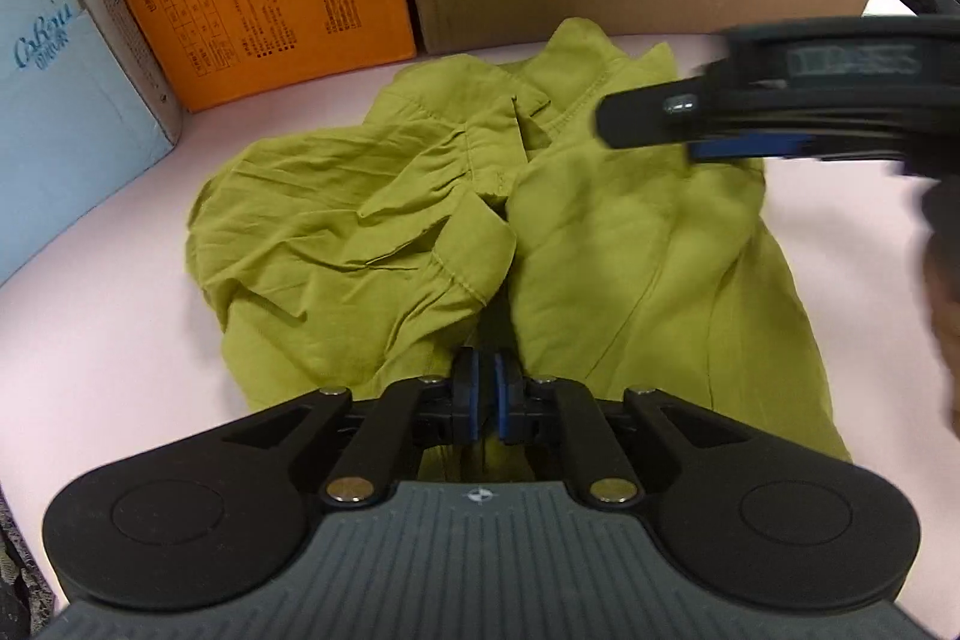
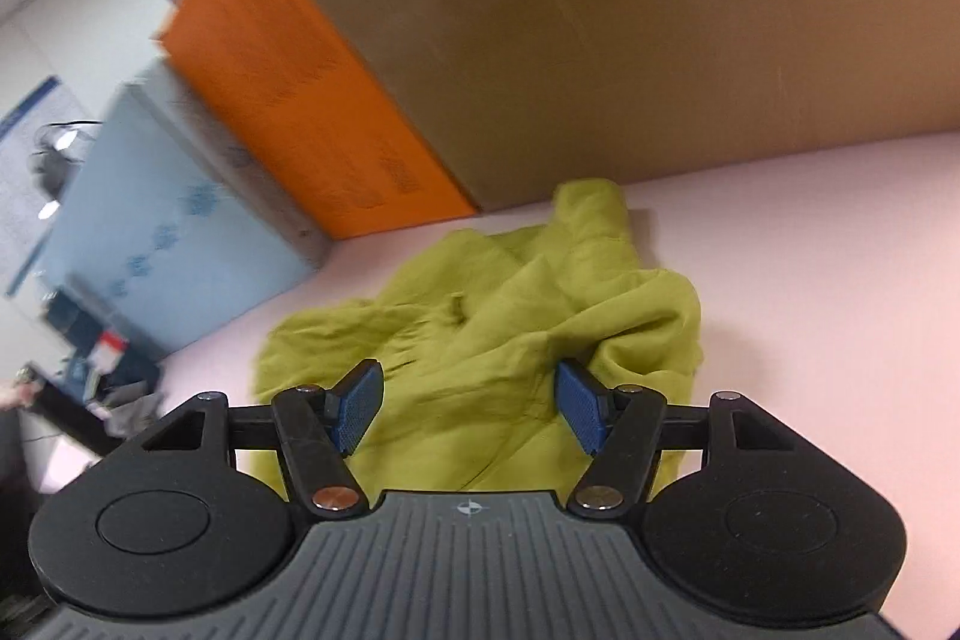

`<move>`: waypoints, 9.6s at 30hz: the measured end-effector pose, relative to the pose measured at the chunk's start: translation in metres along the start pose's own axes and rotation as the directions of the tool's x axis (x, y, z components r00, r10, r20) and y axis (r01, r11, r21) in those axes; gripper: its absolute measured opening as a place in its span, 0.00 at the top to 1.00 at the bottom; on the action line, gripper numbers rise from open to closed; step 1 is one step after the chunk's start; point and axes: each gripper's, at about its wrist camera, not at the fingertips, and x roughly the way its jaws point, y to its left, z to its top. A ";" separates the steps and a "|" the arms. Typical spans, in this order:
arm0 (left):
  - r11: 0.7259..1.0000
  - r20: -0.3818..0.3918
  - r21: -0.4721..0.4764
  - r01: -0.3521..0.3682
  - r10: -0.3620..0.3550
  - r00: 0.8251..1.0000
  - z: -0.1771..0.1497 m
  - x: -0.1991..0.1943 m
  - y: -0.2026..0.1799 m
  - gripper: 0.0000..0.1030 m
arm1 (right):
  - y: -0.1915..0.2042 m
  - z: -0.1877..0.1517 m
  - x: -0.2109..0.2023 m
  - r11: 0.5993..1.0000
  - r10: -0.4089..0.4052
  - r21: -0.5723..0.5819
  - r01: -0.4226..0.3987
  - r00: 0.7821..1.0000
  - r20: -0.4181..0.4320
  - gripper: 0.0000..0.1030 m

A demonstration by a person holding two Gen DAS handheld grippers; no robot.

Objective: Fold clothes

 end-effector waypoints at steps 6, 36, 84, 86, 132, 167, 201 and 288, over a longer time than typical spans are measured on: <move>1.000 0.099 0.007 0.027 -0.028 0.995 -0.025 -0.040 0.015 0.72 | 0.001 -0.002 0.029 0.997 -0.059 -0.057 0.058 0.998 -0.024 0.40; 0.905 -0.015 -0.416 -0.090 0.092 0.996 0.026 0.041 0.120 0.66 | 0.060 0.006 0.033 0.999 -0.003 -0.053 0.004 1.000 0.025 0.31; 0.914 0.016 -0.391 -0.106 0.122 0.992 -0.001 0.021 0.144 0.53 | 0.049 0.015 0.046 0.990 0.033 -0.133 -0.036 0.999 -0.028 0.94; 0.908 0.017 -0.407 -0.103 0.120 0.993 -0.004 0.021 0.148 0.53 | 0.058 0.019 0.034 0.989 0.070 -0.133 -0.071 0.998 -0.006 0.94; 0.933 0.091 -0.360 -0.027 0.064 0.994 0.007 0.008 0.124 0.42 | 0.060 -0.007 -0.015 0.997 -0.068 0.023 0.071 0.990 -0.125 0.70; 0.940 0.170 -0.339 0.041 0.019 0.985 -0.014 -0.033 0.129 0.41 | 0.078 0.023 -0.008 1.000 0.005 -0.020 -0.005 1.000 -0.023 0.90; 0.946 0.104 -0.321 0.054 -0.022 0.994 -0.012 -0.012 0.112 0.37 | 0.051 -0.029 -0.100 0.999 0.035 0.016 -0.041 0.967 0.253 0.93; 0.961 -0.021 -0.060 0.270 -0.272 0.962 -0.175 -0.165 0.099 1.00 | 0.040 -0.234 -0.196 0.891 0.141 0.443 -0.101 0.988 -0.059 0.94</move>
